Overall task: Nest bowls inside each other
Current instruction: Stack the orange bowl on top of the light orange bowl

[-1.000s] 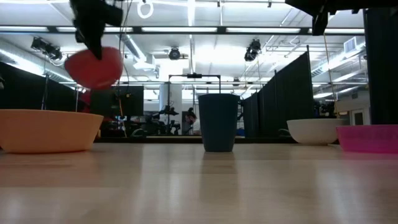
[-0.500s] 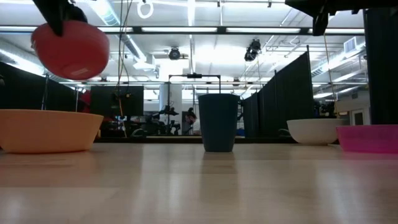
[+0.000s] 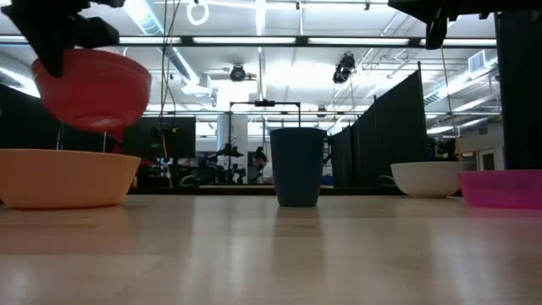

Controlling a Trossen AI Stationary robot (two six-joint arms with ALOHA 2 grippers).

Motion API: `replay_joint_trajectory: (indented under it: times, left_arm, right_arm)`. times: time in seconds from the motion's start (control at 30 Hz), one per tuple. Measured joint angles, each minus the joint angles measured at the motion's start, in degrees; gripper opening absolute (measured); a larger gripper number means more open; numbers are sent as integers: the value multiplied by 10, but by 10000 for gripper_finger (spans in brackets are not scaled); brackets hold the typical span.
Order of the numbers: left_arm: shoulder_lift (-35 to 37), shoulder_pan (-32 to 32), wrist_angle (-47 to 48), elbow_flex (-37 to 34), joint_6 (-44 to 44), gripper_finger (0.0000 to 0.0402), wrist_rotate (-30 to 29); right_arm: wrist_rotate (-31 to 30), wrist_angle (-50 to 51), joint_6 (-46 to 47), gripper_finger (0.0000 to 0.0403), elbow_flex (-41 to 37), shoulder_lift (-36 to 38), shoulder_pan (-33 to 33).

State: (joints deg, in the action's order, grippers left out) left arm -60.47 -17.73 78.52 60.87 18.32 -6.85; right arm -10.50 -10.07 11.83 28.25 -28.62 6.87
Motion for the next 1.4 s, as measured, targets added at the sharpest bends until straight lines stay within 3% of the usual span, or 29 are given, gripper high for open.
replay_joint_trajectory:
  times: [0.27, 0.53, 1.1, 1.4]
  left_arm:
    - [14, -56, -33, -79, 63, 0, -11]
    - [14, -71, -146, -148, 84, 0, -10]
    - [8, -70, -222, -211, 109, 0, 1]
    - [8, -70, -223, -211, 112, 13, 1]
  right_arm:
    - [0, 0, 10, 0, 0, 0, 0]
    - [0, 0, 30, 0, 0, 0, 0]
    - [0, -1, 31, 0, 0, 0, 0]
    - [0, 0, 31, 0, 0, 0, 0]
